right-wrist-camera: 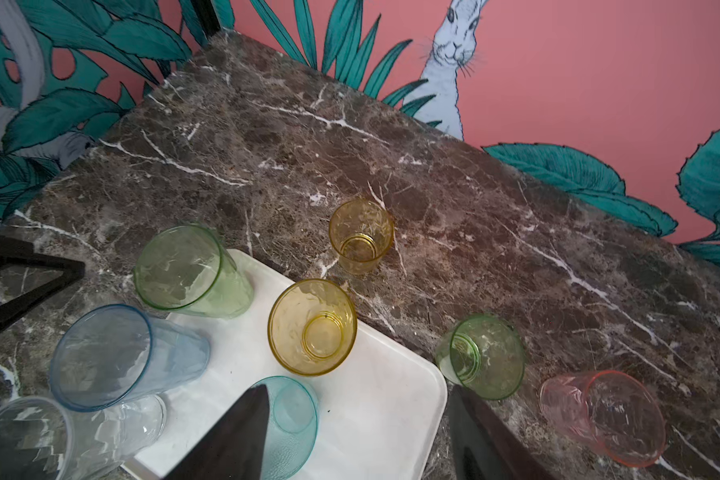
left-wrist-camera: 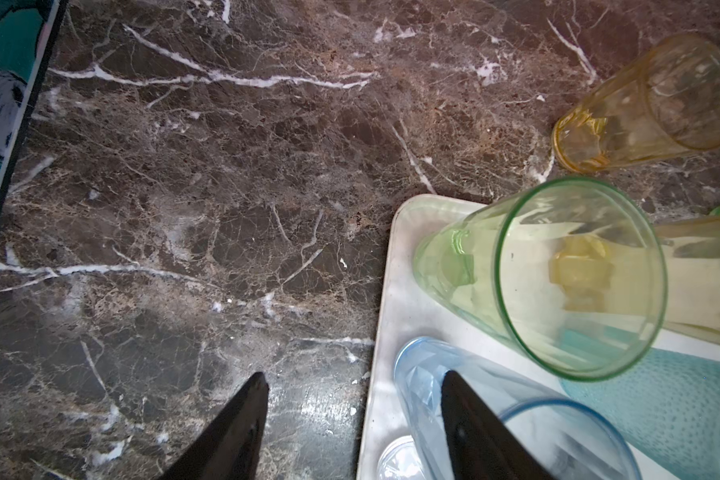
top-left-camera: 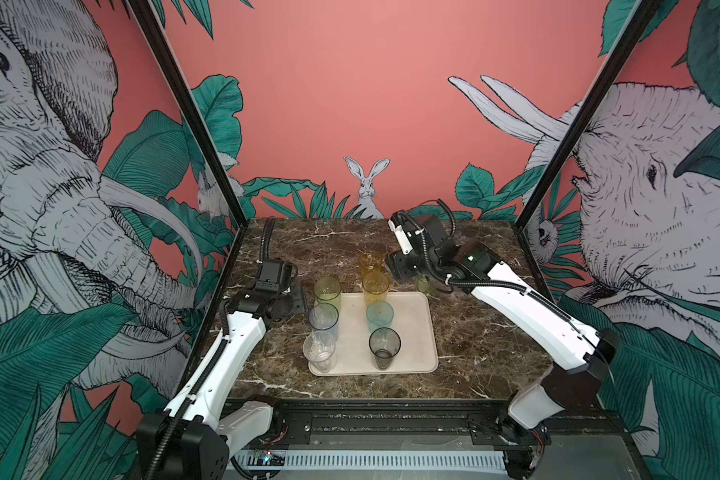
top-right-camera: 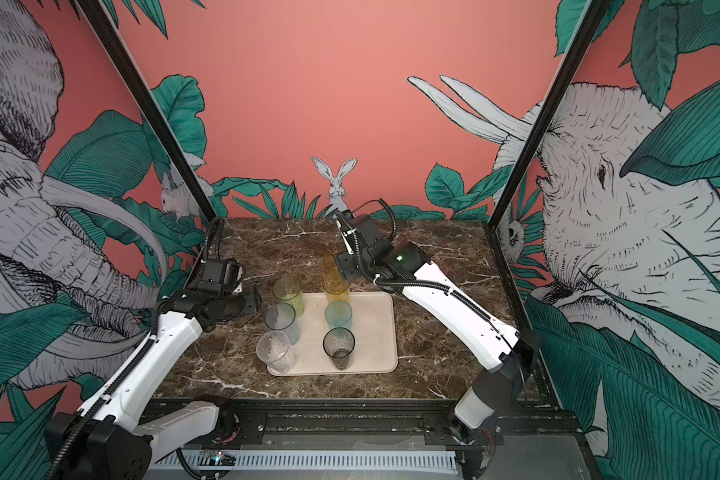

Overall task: Place the glasses into the tray
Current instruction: 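Move the right gripper over the small yellow cup beyond the tray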

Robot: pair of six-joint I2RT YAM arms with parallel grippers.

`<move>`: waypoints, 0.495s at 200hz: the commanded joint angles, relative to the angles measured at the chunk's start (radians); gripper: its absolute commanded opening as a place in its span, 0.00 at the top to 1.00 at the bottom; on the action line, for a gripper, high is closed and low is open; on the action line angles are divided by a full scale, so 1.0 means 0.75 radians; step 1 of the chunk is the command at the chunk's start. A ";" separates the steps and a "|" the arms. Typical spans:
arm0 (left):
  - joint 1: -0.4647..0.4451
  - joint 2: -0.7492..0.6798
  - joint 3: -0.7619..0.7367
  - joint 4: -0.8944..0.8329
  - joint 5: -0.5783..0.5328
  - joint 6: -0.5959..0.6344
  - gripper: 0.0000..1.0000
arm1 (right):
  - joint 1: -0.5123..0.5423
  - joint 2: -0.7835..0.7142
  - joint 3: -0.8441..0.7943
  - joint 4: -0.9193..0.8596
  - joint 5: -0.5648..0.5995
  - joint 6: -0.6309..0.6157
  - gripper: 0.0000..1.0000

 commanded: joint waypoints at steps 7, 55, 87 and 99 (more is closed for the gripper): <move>0.007 -0.039 0.029 -0.032 -0.021 0.004 0.32 | -0.068 0.116 0.130 -0.045 -0.101 0.043 0.29; 0.008 -0.045 0.022 -0.030 -0.017 -0.003 0.32 | -0.157 0.301 0.321 -0.104 -0.208 0.072 0.29; 0.008 -0.042 0.020 -0.034 0.007 -0.004 0.32 | -0.188 0.441 0.449 -0.176 -0.261 0.084 0.30; 0.008 -0.044 0.026 -0.049 0.001 0.001 0.32 | -0.197 0.496 0.499 -0.202 -0.286 0.083 0.30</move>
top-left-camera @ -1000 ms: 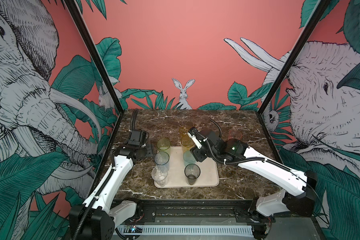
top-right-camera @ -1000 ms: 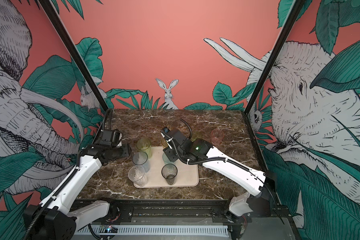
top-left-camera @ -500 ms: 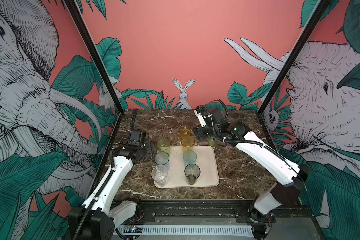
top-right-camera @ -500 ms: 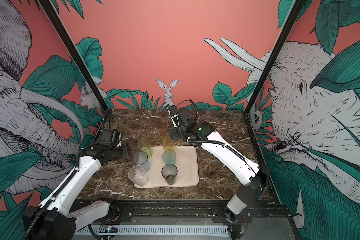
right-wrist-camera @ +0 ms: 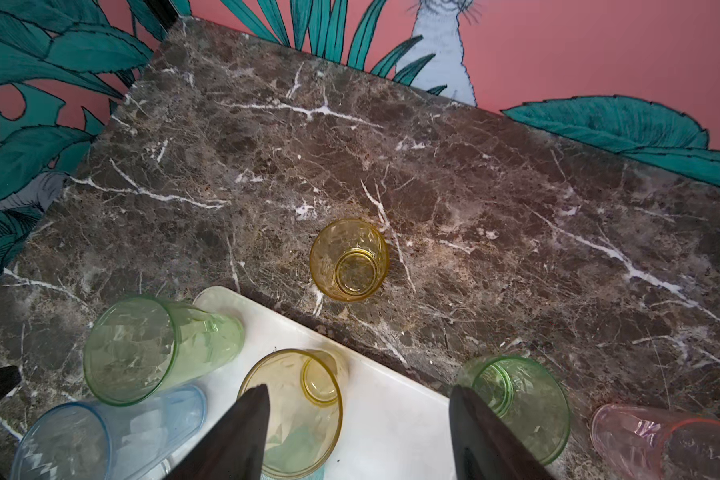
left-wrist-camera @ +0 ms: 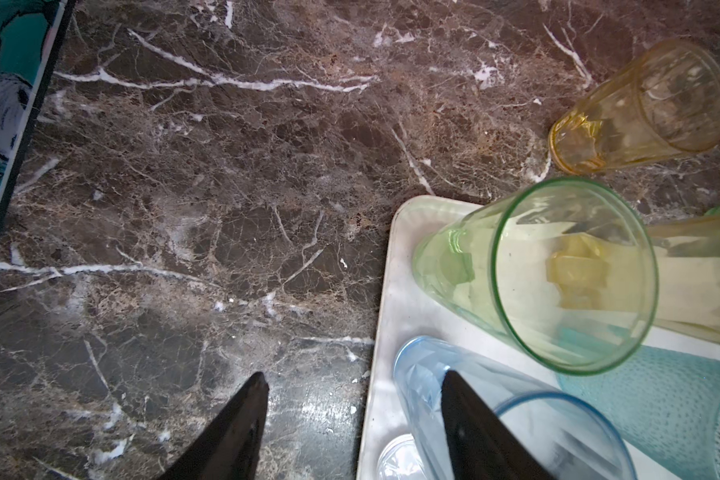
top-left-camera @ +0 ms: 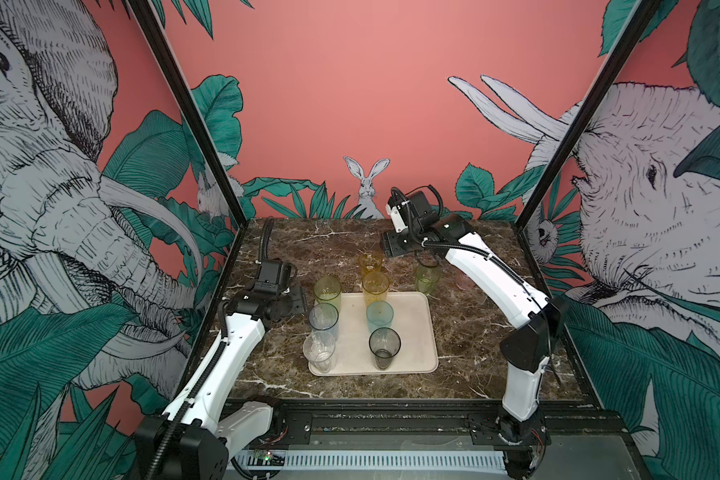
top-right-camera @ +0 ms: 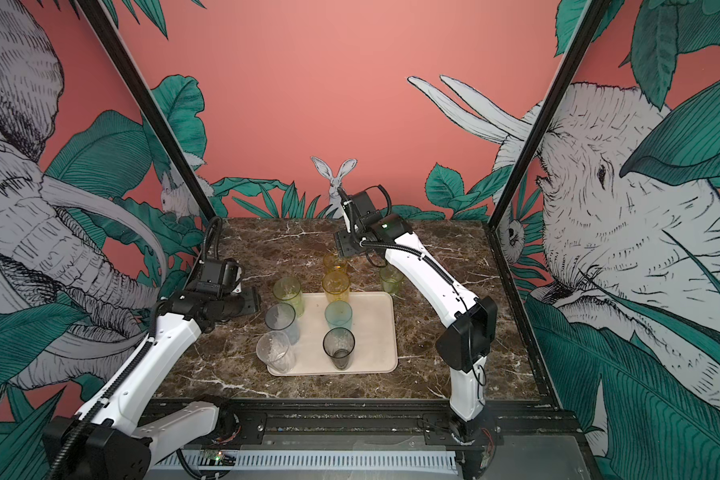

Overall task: Place the glasses into the tray
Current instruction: 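Move the right gripper over the small yellow cup beyond the tray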

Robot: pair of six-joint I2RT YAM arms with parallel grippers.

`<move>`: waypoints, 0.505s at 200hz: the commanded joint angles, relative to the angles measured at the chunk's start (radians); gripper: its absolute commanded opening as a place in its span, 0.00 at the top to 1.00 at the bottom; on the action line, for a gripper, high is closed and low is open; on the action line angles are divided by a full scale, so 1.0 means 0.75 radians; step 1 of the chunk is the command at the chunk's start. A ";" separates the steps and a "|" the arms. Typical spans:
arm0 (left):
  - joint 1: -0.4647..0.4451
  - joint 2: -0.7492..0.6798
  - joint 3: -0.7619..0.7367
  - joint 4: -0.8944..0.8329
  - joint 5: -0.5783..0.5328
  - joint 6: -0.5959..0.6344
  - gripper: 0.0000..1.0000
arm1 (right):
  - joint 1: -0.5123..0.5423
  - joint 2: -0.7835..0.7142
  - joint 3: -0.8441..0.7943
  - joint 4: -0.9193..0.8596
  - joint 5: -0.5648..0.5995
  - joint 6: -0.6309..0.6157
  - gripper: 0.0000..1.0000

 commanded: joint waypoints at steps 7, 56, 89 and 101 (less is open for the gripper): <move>0.008 -0.033 0.025 -0.049 -0.008 0.004 0.32 | -0.020 0.116 0.118 -0.098 -0.078 0.025 0.31; 0.008 -0.052 0.006 -0.046 -0.010 -0.008 0.32 | -0.031 0.259 0.221 -0.112 -0.121 0.044 0.31; 0.007 -0.051 -0.011 -0.032 -0.002 -0.016 0.32 | -0.043 0.330 0.271 -0.129 -0.118 0.048 0.31; 0.007 -0.051 -0.011 -0.032 -0.003 -0.019 0.32 | -0.049 0.347 0.272 -0.120 -0.123 0.051 0.31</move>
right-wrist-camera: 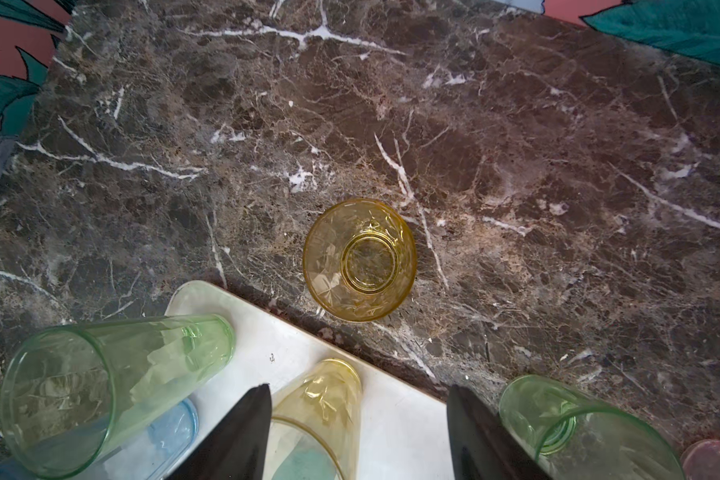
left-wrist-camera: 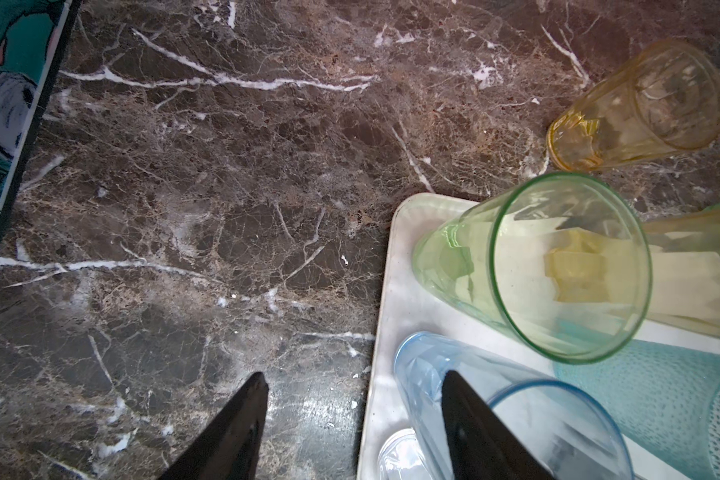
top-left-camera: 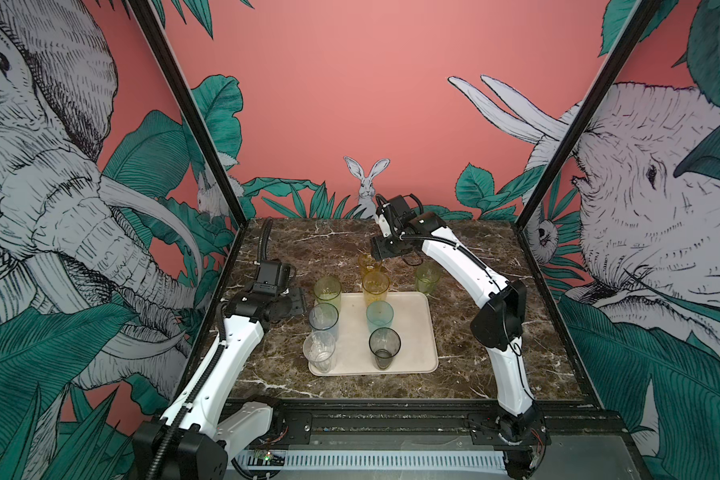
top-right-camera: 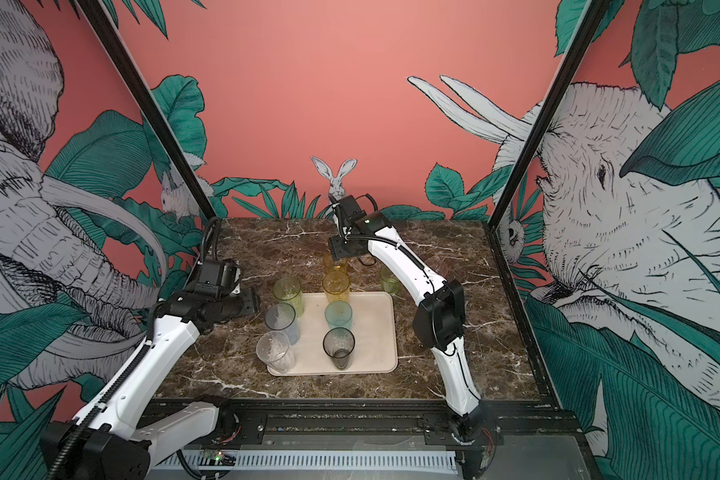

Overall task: Place the glasses into the tray
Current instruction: 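Move the right gripper over the small yellow cup beyond the tray, then lower the right gripper into the yellow cup and close on its rim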

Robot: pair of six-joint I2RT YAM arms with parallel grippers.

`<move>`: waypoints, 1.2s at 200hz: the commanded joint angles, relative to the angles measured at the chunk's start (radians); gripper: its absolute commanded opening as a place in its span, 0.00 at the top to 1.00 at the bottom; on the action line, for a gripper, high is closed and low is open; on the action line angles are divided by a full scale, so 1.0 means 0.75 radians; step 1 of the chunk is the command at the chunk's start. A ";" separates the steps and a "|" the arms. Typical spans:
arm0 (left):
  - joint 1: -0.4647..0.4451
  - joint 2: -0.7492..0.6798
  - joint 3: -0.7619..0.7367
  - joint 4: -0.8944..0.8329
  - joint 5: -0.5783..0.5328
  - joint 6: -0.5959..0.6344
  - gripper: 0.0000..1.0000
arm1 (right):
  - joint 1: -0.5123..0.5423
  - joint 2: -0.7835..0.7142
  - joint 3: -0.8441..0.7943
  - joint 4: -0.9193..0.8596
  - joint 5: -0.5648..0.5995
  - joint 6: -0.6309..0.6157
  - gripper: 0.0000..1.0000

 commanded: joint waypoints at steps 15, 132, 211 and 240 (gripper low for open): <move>0.008 -0.030 -0.020 -0.011 -0.002 -0.018 0.32 | -0.027 0.043 0.045 -0.012 -0.015 0.025 0.31; 0.008 -0.019 -0.056 0.017 -0.004 -0.016 0.32 | -0.090 0.262 0.192 0.039 -0.004 0.080 0.35; 0.008 -0.018 -0.053 0.012 -0.003 -0.021 0.32 | -0.100 0.380 0.274 0.080 -0.080 0.120 0.44; 0.008 -0.019 -0.055 0.011 -0.001 -0.020 0.32 | -0.100 0.408 0.280 0.085 -0.085 0.124 0.45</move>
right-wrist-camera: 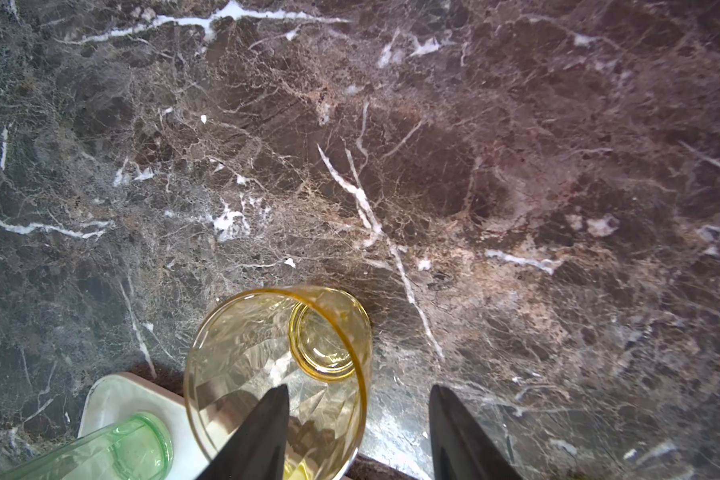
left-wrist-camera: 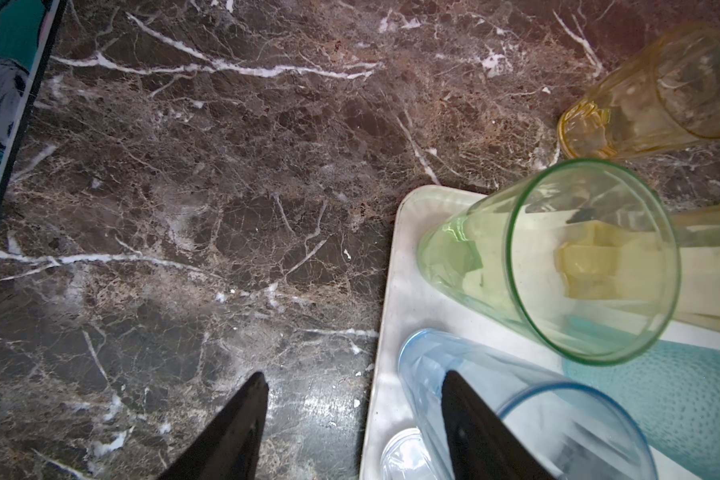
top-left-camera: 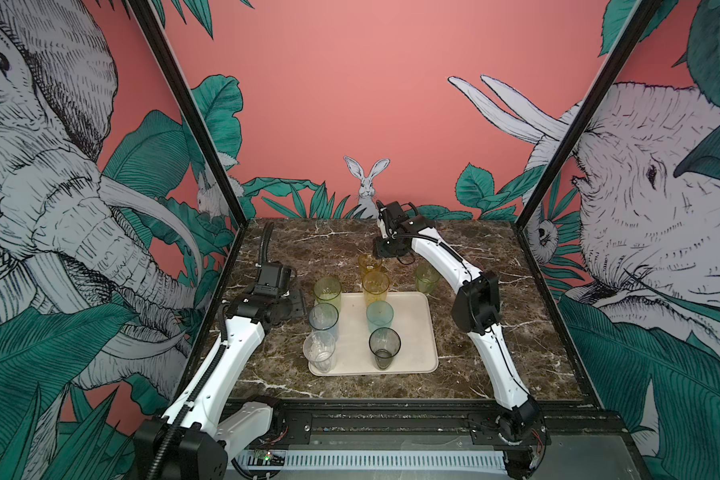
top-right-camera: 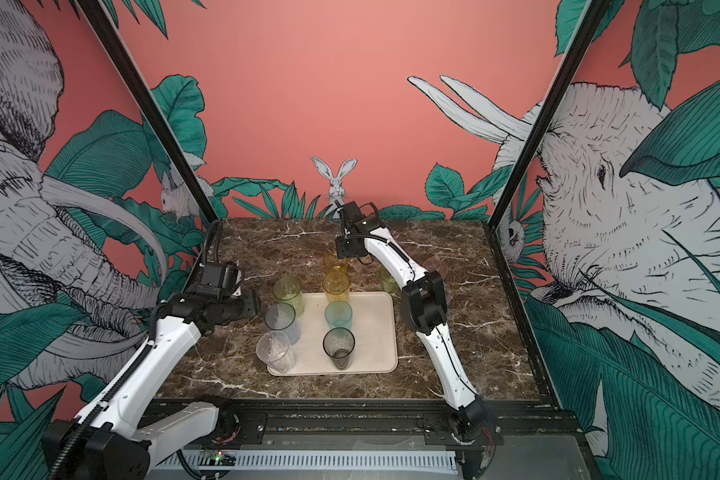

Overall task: Place the glasses into the tray
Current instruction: 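Lower the right gripper into the yellow cup and close on its rim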

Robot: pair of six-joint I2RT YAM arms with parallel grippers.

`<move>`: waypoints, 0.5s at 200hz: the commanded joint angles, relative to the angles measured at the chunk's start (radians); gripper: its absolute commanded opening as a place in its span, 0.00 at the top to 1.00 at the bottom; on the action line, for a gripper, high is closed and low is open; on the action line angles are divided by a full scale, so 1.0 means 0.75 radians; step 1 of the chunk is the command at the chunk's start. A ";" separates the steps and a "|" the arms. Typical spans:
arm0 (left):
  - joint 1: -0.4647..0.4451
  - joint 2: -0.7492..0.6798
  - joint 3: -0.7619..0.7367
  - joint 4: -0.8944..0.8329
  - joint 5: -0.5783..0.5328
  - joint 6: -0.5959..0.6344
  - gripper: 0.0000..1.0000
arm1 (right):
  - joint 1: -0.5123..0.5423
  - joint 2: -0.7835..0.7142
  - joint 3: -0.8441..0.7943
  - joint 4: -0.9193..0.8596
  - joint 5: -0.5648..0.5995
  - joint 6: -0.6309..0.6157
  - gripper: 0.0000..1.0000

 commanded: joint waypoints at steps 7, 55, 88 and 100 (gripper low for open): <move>0.008 -0.020 -0.017 -0.005 -0.001 -0.018 0.32 | -0.006 0.041 0.044 0.017 -0.018 0.021 0.45; 0.008 -0.017 -0.017 -0.001 0.004 -0.020 0.32 | -0.004 0.072 0.046 0.021 -0.026 0.027 0.51; 0.008 -0.017 -0.015 -0.003 0.008 -0.020 0.32 | -0.005 0.082 0.046 0.025 -0.026 0.026 0.56; 0.008 -0.018 -0.015 -0.005 0.009 -0.020 0.32 | -0.005 0.085 0.046 0.027 -0.029 0.027 0.58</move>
